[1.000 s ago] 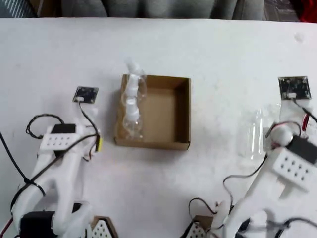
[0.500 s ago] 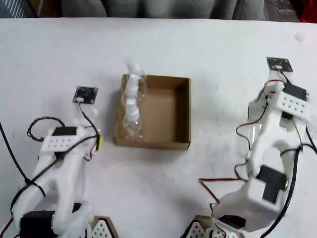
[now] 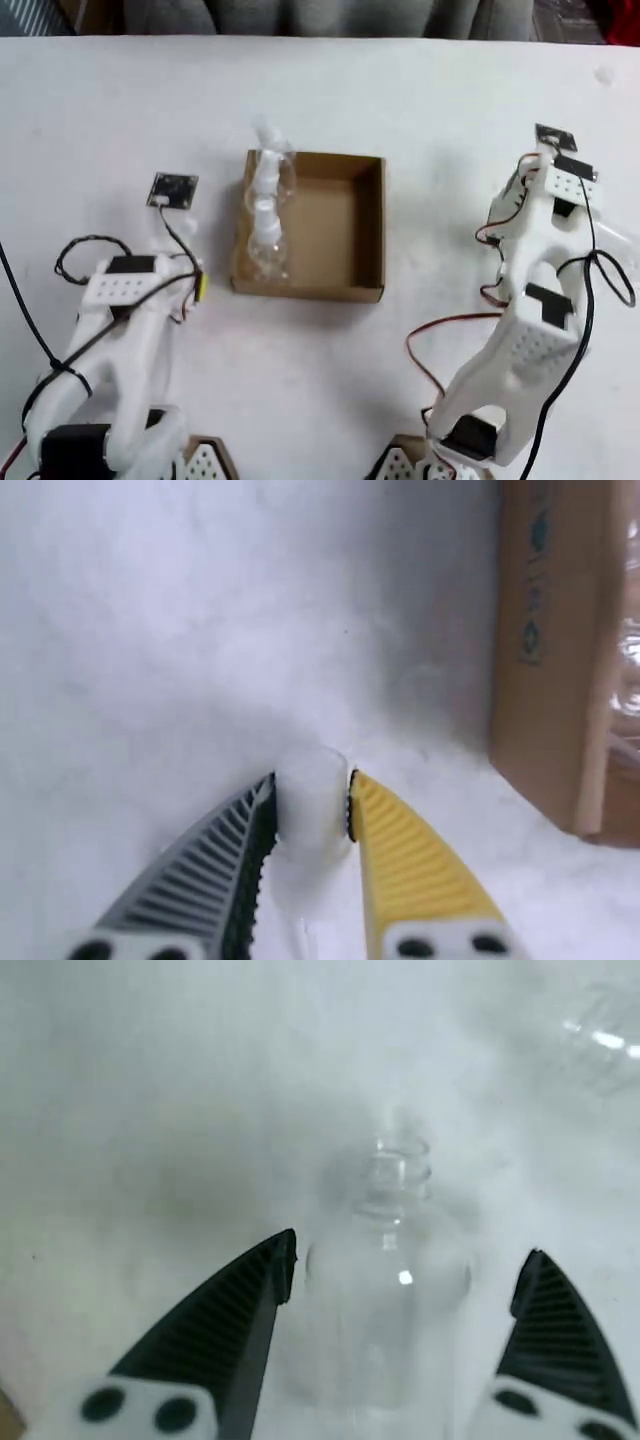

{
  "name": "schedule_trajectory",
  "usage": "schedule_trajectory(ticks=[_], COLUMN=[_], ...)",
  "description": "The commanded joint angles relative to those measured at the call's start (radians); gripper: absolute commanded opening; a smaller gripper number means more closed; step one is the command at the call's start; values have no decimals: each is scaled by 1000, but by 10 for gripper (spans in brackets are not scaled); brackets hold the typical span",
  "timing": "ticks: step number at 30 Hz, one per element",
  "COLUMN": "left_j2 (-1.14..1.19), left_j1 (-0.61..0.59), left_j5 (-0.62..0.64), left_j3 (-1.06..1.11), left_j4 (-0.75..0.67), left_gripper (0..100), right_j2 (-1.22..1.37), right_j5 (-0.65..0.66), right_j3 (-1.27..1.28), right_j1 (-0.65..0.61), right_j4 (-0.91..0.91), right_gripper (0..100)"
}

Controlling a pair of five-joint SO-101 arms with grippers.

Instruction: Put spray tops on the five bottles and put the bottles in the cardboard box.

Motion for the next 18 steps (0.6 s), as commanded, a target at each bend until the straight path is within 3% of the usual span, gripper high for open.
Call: schedule_trajectory(ticks=[1,4,12,16,18], left_j2=[-2,-2,-2,-2,-2], left_j1=[-10,-10,-10,-10,-10], left_j5=[-11,-11,-11,-11,-11], left_j3=[-3,-3,-3,-3,-3], left_j4=[-23,-23,-25,-25,-25], left_gripper=[80,80,80,80,80], right_j2=[21,56,87,81,68], right_j5=[-74,-81,-80,-75,-52], right_j3=[-95,-110,-114,-143,-175], right_j1=[-7,-7,-7,-5,-2], right_j4=[8,8,10,12,47], right_gripper=[257,198,176,10,29])
